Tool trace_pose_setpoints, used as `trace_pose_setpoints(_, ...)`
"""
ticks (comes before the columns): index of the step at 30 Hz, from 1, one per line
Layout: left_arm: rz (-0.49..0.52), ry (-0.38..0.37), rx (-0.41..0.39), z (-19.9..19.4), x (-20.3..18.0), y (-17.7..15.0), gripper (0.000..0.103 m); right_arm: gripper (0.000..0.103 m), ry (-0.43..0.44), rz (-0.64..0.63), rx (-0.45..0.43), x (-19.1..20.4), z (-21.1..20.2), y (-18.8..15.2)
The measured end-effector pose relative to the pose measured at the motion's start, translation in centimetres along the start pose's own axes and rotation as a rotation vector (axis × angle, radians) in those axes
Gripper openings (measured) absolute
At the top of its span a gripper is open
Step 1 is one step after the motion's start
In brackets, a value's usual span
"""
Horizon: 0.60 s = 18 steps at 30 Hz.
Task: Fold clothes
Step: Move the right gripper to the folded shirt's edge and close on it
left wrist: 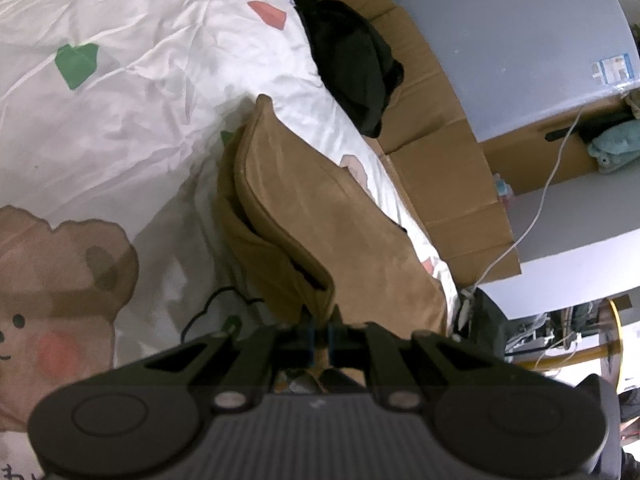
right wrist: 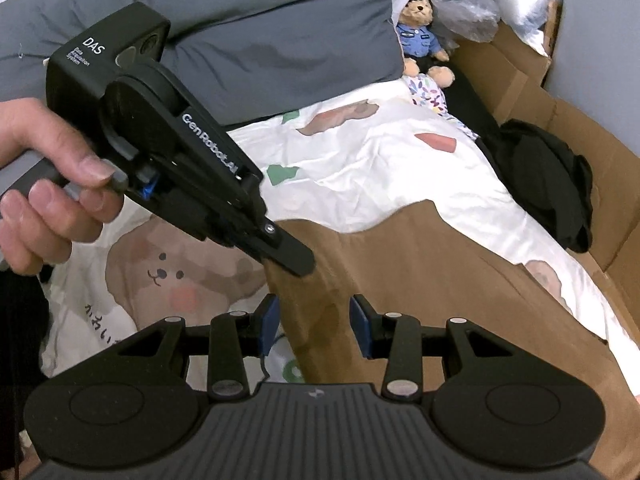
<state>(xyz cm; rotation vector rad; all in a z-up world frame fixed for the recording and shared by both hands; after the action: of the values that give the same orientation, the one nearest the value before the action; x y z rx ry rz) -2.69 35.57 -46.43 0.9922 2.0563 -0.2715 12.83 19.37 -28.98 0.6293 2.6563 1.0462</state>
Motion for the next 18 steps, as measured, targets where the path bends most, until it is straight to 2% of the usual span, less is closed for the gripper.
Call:
trace_pose_setpoints(8, -0.013, -0.018, 0.006, -0.1, 0.0, 0.1, 0.006, 0.043, -0.023, -0.031, 0.000, 1.1, 1.3, 0.8)
trace_pose_setpoints(13, -0.023, -0.028, 0.009, -0.2, 0.0, 0.1, 0.006, 0.043, -0.084, -0.095, -0.021, 1.8, 1.8, 1.2)
trace_pose_setpoints(18, -0.038, -0.037, 0.014, -0.3, 0.1, 0.2, 0.006, 0.042, -0.110, -0.129, 0.007, 2.4, 2.9, 1.6)
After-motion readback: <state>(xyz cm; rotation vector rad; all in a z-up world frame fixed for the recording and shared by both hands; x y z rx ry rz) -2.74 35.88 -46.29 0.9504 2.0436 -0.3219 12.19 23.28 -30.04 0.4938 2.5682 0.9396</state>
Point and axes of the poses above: each gripper's, at about its wrist camera, not at the fingertips, and z roughly the way its jaws point, x to its left, y to its top, the point moved 7 cm from there along z, roughly the way its jaws point, and after that the axes turned 2 degrees about -z, right-handed, at the moved point
